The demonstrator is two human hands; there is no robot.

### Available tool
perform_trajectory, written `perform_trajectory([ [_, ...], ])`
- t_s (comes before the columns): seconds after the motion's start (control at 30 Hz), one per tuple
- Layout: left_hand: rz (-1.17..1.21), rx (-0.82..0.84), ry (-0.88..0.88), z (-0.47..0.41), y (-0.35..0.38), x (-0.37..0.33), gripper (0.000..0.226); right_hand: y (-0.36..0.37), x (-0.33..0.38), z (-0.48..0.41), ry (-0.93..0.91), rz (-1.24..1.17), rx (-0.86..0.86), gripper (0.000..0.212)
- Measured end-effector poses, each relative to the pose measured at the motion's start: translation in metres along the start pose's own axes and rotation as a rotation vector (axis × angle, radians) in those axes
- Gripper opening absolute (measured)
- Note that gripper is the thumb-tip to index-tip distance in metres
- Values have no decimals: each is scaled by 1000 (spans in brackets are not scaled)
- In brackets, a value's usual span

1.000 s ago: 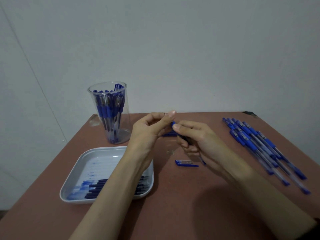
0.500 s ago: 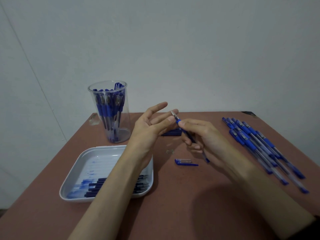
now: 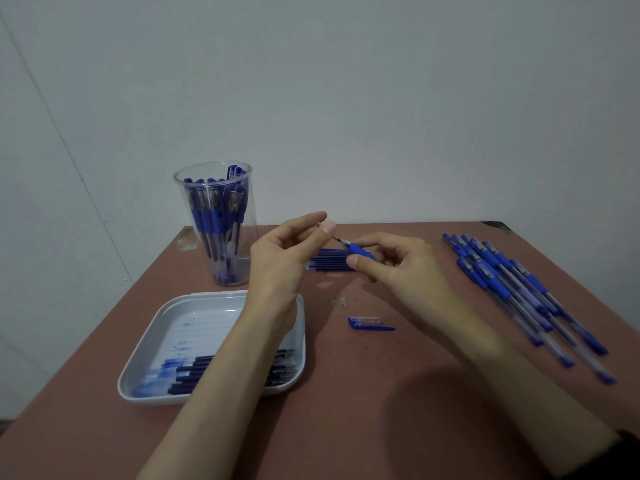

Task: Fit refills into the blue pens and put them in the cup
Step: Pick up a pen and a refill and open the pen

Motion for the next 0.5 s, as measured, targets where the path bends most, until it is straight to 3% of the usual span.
perform_trajectory([
  [0.3,111,-174,24,-6,-24,-10,20,-18,-9,-3,19,130,-139,11],
  [0.5,-136,-23,-59,-5,-10,2,16,-19,-8,-3,4,92,-142,9],
])
Point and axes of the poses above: each hand's wrist, its own z-axis away from the middle knuckle, its own y-axis out of the palm, x = y × z, the point moved 7 cm from there along -z, towards the middle knuckle, and after that the axes turned 7 degrees about z, right-handed, at the moved point
